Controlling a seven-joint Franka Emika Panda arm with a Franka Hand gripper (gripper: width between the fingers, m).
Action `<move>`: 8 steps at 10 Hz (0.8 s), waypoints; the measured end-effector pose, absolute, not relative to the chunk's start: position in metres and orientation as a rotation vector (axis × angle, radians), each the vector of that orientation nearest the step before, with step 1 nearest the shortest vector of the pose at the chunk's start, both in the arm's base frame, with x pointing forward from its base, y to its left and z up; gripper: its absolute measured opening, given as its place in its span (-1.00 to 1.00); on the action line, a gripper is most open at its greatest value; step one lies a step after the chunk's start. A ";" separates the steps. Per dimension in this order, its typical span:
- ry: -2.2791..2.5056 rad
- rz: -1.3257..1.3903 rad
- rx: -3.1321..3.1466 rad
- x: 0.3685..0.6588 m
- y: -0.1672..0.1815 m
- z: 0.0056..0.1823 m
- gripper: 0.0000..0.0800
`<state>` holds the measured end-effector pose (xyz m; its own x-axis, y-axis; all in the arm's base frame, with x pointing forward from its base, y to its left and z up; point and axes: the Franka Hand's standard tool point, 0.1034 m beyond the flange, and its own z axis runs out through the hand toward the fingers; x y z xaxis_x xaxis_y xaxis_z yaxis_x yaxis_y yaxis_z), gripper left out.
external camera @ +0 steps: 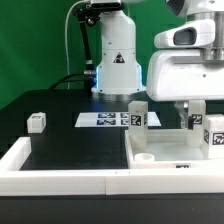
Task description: Assemble square table
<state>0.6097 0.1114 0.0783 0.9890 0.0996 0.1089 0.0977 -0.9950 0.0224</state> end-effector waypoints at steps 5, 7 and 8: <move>0.086 0.173 3.121 0.610 0.111 0.078 -0.27; -0.138 0.174 3.128 0.610 0.111 0.078 -0.27; -0.264 0.174 3.125 0.610 0.111 0.078 -0.27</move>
Offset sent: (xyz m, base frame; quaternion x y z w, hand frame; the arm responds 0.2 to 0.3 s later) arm 0.0000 0.0000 0.0000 0.0000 0.0000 0.0650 0.9979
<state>0.6096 0.1113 0.0779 0.9798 -0.1670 0.1102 -0.1671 -0.9859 -0.0083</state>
